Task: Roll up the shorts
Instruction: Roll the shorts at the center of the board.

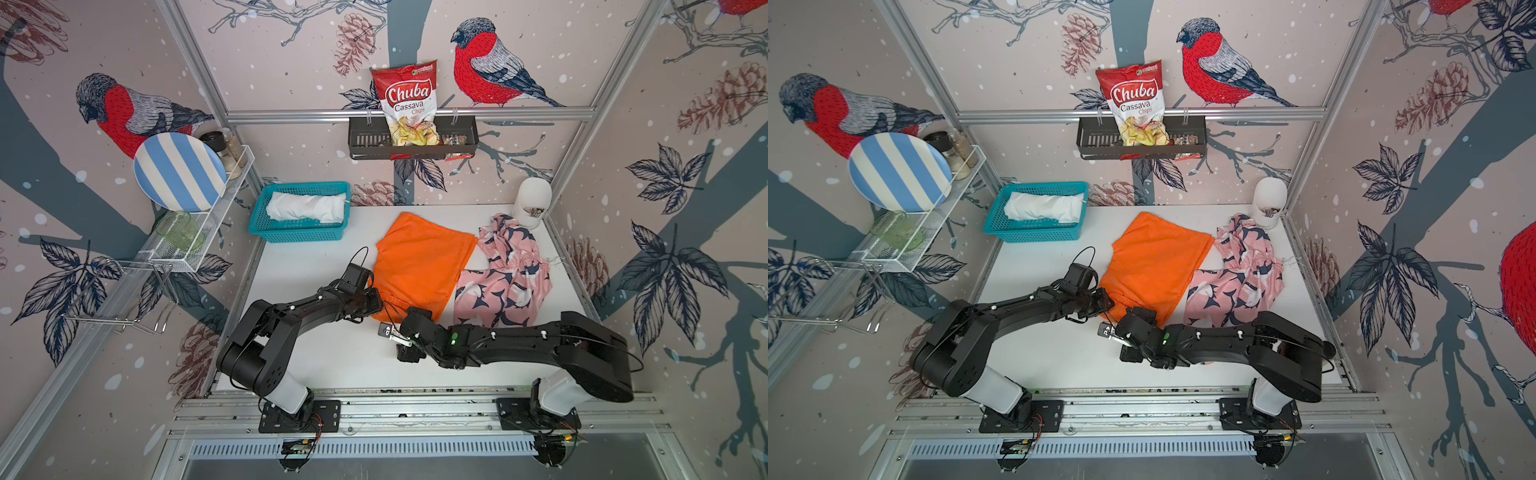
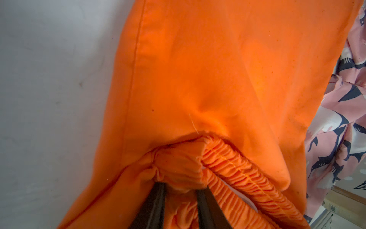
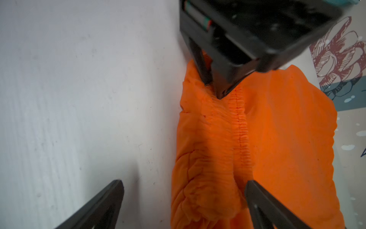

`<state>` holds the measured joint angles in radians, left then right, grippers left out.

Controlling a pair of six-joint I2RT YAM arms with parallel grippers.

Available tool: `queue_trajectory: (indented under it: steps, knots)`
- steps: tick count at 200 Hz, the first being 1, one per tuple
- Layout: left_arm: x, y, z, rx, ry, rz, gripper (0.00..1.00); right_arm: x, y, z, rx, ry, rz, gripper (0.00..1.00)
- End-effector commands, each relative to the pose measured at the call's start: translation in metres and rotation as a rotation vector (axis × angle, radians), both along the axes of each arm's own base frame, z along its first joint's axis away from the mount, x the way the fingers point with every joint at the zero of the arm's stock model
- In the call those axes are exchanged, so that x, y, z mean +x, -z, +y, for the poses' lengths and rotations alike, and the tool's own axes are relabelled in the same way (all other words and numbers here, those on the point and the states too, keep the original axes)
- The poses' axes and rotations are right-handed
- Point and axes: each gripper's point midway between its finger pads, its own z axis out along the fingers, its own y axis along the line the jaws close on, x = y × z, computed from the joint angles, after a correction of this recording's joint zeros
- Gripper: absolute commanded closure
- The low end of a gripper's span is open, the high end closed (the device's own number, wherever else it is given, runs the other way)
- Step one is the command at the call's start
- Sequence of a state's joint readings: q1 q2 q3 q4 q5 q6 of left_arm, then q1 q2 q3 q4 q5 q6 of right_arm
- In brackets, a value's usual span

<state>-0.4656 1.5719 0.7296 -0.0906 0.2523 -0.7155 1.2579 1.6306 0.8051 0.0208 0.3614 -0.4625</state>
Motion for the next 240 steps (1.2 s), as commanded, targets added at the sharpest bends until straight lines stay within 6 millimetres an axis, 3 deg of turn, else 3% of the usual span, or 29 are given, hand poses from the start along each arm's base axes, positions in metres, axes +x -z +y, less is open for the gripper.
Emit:
queue_trajectory:
  steps: [1,30,51,67,86,112,152,186,208,240]
  knots:
    - [-0.019,0.019,0.02,0.092,-0.004,0.088,0.69,0.017,0.009,-0.003,-0.139,-0.061,-0.146,0.03]
    - [-0.019,0.019,0.02,0.086,0.001,0.089,0.69,0.028,0.035,-0.019,-0.249,-0.051,-0.153,0.09]
    - [-0.019,0.019,0.024,0.084,-0.001,0.089,0.69,0.039,0.049,-0.035,-0.345,-0.014,-0.194,0.23]
    - [-0.018,0.018,0.026,0.079,-0.002,0.087,0.69,0.045,0.052,-0.041,-0.367,0.011,-0.189,0.38]
    - [-0.017,0.017,0.032,0.082,-0.01,0.087,0.68,0.044,0.046,-0.039,-0.342,0.018,-0.173,0.62]
    - [-0.014,0.01,0.043,0.089,-0.037,0.072,0.68,0.029,0.037,-0.029,-0.276,0.011,-0.088,0.86]
    - [-0.003,-0.045,0.066,0.139,-0.125,-0.073,0.51,-0.026,0.016,0.012,-0.015,0.011,0.336,0.96]
    - [-0.016,-0.086,0.074,0.103,-0.168,-0.15,0.38,-0.052,0.0,0.037,0.161,0.055,0.719,0.97]
    - [-0.033,-0.092,0.07,0.043,-0.16,-0.129,0.37,-0.05,-0.002,0.044,0.283,0.125,0.972,0.98]
    - [-0.057,-0.089,0.059,-0.102,-0.165,-0.105,0.33,-0.026,-0.002,0.039,0.46,0.251,1.249,1.0]
